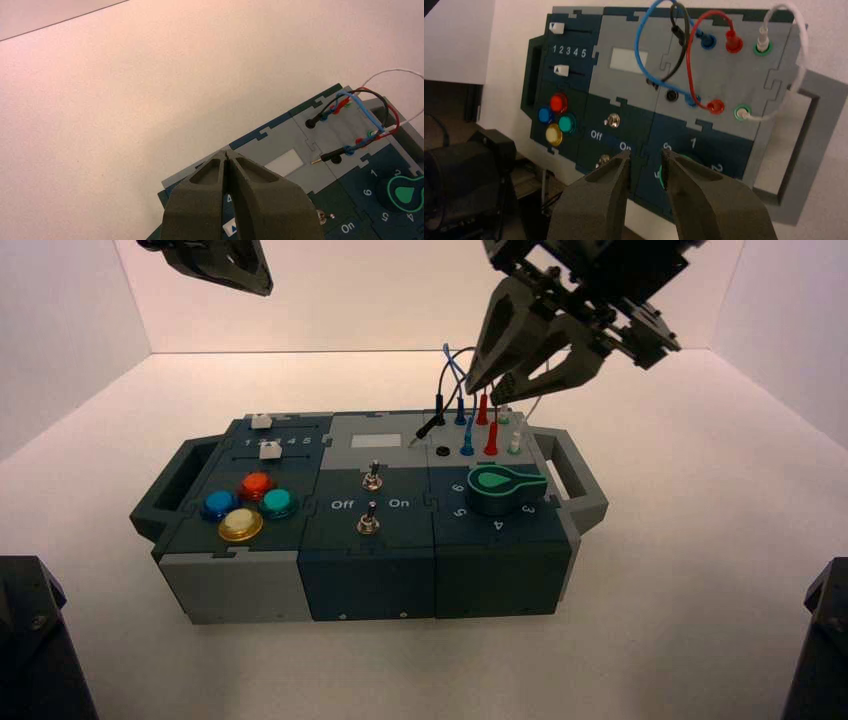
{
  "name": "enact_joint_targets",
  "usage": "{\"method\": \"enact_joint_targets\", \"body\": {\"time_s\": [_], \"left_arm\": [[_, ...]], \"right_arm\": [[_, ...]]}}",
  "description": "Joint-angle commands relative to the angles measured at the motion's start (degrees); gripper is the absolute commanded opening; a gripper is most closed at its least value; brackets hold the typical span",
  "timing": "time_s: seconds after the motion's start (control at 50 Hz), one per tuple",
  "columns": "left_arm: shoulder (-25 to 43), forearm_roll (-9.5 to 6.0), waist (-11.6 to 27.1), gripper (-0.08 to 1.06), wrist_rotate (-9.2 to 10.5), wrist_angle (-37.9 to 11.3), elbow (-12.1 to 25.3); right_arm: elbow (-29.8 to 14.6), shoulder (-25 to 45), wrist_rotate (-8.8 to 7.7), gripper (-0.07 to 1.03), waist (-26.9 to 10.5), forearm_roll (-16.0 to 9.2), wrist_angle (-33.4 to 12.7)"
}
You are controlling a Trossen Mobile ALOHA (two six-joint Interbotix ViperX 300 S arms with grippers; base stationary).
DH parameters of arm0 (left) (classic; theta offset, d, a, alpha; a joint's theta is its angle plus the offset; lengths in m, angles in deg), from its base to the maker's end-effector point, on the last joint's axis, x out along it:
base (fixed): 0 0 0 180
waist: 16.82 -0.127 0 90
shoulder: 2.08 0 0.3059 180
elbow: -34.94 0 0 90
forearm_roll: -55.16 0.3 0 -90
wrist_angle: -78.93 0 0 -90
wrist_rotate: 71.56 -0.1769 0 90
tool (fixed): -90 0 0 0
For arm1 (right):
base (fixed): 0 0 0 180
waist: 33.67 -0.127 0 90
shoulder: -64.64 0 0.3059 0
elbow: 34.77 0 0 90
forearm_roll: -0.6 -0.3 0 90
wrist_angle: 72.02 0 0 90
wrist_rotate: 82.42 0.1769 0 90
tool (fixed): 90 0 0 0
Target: Insert the black wire.
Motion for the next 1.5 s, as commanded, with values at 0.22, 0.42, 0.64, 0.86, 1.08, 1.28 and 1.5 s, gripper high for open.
{"method": "enact_joint_targets", "body": {"time_s": [0.22,0.42,0.64,0.86,1.08,1.28,1.5], "left_arm": [[-0.6,0.0,0.2,-0.03,-0.18,0.6,1.2],[-0.5,0.0,0.2,-0.03,-0.26,0.6,1.3],[-0.5,0.09,0.2,-0.03,-0.35,0.6,1.3],[-0.5,0.18,0.2,-0.03,-0.44,0.6,1.3],[-0.6,0.18,0.2,-0.03,-0.62,0.6,1.3],[-0.6,0.18,0.1,-0.03,-0.79,0.6,1.3],[-0.6,0.18,0.2,-0.03,-0.88,0.6,1.2]], "right_arm": [[-4.5,4.5,-0.26,0.4,-0.4,-0.5,0.6],[-5.4,8.5,-0.26,0.4,-0.4,-1.0,1.0],[-6.8,11.2,-0.26,0.4,-0.5,-1.0,1.1],[-8.1,12.6,-0.26,0.4,-0.5,-1.1,1.5],[-8.7,14.3,-0.26,0.4,-0.5,-1.4,3.0],[-8.1,14.8,-0.26,0.41,-0.4,-2.2,6.0],[-8.2,15.2,0.18,0.41,-2.3,-2.3,8.4]]}}
